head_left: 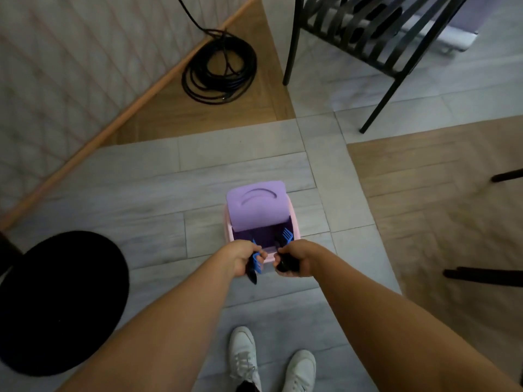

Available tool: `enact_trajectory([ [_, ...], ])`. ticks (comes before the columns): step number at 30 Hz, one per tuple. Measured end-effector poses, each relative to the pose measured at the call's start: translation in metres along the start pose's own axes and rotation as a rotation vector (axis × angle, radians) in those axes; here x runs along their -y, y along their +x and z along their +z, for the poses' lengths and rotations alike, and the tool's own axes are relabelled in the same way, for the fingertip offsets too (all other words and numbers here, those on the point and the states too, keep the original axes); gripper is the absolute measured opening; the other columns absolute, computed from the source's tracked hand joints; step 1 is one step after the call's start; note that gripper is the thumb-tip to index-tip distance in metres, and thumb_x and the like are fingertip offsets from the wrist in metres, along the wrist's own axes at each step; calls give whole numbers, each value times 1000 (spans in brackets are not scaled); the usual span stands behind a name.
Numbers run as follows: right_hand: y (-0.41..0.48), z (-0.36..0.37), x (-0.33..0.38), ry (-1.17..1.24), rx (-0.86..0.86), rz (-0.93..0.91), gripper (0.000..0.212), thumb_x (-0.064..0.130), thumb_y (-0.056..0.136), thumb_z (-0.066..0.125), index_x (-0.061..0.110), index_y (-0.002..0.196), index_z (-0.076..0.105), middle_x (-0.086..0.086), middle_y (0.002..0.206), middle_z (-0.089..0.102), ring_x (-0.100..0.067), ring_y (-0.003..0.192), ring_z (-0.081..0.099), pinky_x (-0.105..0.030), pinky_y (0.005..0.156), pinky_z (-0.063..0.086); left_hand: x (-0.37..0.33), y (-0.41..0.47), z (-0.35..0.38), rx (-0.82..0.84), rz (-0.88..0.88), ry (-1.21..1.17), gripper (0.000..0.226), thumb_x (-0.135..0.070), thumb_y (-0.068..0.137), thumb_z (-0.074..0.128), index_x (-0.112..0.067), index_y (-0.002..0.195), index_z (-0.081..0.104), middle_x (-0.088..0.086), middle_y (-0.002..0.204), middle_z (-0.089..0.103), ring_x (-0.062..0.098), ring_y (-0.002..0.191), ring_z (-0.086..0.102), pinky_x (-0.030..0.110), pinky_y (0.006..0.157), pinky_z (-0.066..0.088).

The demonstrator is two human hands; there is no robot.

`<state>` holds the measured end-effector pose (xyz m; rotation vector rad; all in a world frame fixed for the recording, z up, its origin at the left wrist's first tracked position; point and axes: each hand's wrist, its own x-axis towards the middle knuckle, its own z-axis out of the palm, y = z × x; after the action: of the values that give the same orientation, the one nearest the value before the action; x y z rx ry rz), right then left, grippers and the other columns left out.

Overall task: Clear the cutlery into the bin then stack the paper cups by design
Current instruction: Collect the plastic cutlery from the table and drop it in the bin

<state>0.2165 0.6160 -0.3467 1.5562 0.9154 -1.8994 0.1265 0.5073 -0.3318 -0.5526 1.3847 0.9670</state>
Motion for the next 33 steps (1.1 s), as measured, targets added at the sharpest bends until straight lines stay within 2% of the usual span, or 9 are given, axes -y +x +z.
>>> enact_trajectory([
  [6,56,4,1,96,20,60,27,3,99,31,-2,77,46,-12,50,57,-20,60,48,-31,61,48,1,61,-10,-59,-24,-20,32,-4,100,29,-5,69,38,3,33,47,8,20,35,13,30,31],
  [9,71,6,8,75,15,52,26,4,98,29,-5,104,53,-12,61,58,-17,52,49,-30,51,52,-3,80,-10,-72,16,-71,33,-4,100,28,-4,69,39,4,33,50,10,23,43,16,43,43],
  [12,79,7,13,174,36,28,29,6,99,28,-5,116,49,-16,82,55,-21,56,64,-28,48,56,-8,86,-7,-56,33,-201,29,-3,101,25,5,78,41,17,64,56,27,72,63,29,76,54],
  [14,84,8,16,325,49,0,28,10,101,29,-7,113,48,-23,104,58,-29,104,63,-39,79,56,-12,90,-5,-59,65,-314,23,-4,100,28,11,104,44,25,93,55,37,90,56,40,69,56],
  [16,83,10,20,346,53,-34,37,16,102,32,-2,131,43,-24,132,50,-37,123,50,-46,82,51,-15,89,-4,-84,99,-372,35,-7,99,31,5,131,39,28,126,49,41,112,52,47,85,46],
  [20,76,10,26,302,11,-98,35,14,103,27,-1,129,45,-20,106,58,-36,116,51,-44,79,46,-18,91,-7,-175,120,-323,48,-16,100,36,-2,145,25,24,148,30,38,134,36,44,103,36],
  [26,61,8,30,114,-29,-60,41,20,101,36,1,137,36,-26,136,46,-39,125,47,-44,94,42,-23,74,-5,-157,109,-252,38,-15,99,34,-1,134,40,17,129,52,32,126,47,42,106,33],
  [30,41,7,32,-58,-60,-142,20,14,98,39,6,112,50,-16,95,60,-27,85,60,-36,74,46,-28,51,-1,-219,189,-202,22,-11,96,38,-8,78,49,4,71,49,19,67,52,32,73,48],
  [33,17,11,34,-320,-137,-274,12,10,94,40,4,99,49,-10,72,52,-21,61,50,-28,54,41,-34,27,4,-307,331,-100,25,-11,95,38,-14,72,45,2,63,42,14,53,41,24,49,36],
])
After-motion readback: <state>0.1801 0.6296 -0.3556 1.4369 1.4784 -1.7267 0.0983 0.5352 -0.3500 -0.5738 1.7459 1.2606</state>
